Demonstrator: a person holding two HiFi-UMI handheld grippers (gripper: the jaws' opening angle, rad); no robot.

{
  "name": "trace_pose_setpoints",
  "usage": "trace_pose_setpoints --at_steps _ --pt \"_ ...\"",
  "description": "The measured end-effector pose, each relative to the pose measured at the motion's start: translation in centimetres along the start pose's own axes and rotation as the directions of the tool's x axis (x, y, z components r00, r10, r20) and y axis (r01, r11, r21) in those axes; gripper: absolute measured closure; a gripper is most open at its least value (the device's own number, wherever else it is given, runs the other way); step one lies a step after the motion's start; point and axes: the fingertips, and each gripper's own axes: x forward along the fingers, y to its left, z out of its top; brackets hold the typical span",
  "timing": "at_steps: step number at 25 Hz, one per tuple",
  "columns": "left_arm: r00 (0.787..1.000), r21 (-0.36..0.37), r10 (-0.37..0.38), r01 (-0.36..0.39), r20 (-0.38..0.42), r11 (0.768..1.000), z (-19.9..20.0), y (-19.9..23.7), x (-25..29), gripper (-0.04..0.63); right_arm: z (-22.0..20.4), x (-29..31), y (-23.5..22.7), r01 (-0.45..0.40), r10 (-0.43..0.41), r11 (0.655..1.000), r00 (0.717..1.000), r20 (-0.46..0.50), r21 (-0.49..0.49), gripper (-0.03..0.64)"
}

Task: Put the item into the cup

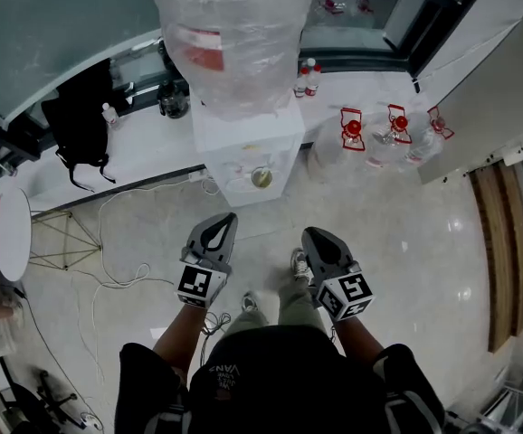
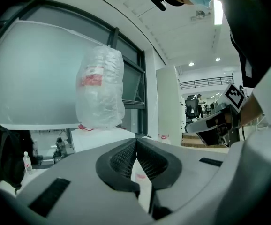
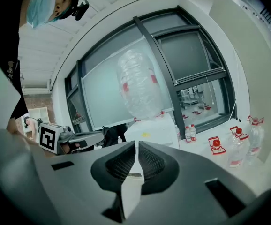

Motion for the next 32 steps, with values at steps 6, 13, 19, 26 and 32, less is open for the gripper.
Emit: trace_pose_setpoints --at_steps 6,13,19,26,32 --pt "1.000 0.011 -0.010 0.010 0.026 1.000 2.0 -1.1 -4.3 0.575 0.1 -3.0 2.5 0.035 -0.036 0.999 0.999 0.034 0.002 0.570" --pt "0.999 0.017 0.012 -0.013 0.048 1.000 3.1 -2.0 -9.3 0.575 -0.7 -6.0 5.1 0.059 -0.058 0.998 0.997 0.055 -0.009 0.569" --pt "0.997 0.023 0.020 -0.022 0.076 0.999 4.1 -3.0 -12.5 0.575 -0.6 -7.9 7.1 0.063 -0.061 0.998 0.995 0.075 -0.021 0.569" --pt "0.996 0.035 0.042 -0.045 0.084 0.998 4.5 -3.8 -16.3 0.575 -0.9 -8.8 9.5 0.031 -0.026 0.998 0.996 0.084 -0.050 0.571" --pt "0.994 0.011 0.066 -0.067 0.091 0.998 4.4 -3.9 -18.7 0.575 -1.7 -9.2 10.9 0.021 -0.017 0.998 0.998 0.058 -0.060 0.572"
